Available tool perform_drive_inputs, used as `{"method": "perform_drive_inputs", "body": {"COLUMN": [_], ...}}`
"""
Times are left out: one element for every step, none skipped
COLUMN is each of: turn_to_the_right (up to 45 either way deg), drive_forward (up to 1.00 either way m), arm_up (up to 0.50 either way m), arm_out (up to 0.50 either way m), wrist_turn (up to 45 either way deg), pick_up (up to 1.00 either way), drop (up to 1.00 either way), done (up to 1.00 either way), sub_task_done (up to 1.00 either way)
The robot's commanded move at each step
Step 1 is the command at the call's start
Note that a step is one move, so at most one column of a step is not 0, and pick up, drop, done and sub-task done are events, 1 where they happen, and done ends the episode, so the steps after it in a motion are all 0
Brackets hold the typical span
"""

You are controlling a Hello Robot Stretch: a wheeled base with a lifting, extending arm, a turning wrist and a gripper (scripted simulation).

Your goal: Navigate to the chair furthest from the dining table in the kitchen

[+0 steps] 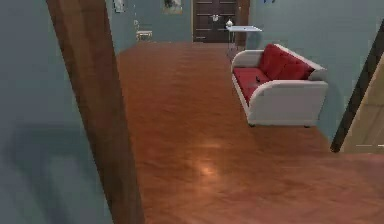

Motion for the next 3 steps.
{"method": "perform_drive_inputs", "body": {"turn_to_the_right": [45.0, 45.0, 45.0], "drive_forward": [0.0, 0.0, 0.0], "arm_up": [0.0, 0.0, 0.0], "arm_out": [0.0, 0.0, 0.0], "wrist_turn": [0.0, 0.0, 0.0], "pick_up": [0.0, 0.0, 0.0], "drop": [0.0, 0.0, 0.0], "done": [0.0, 0.0, 0.0], "sub_task_done": [0.0, 0.0, 0.0]}}
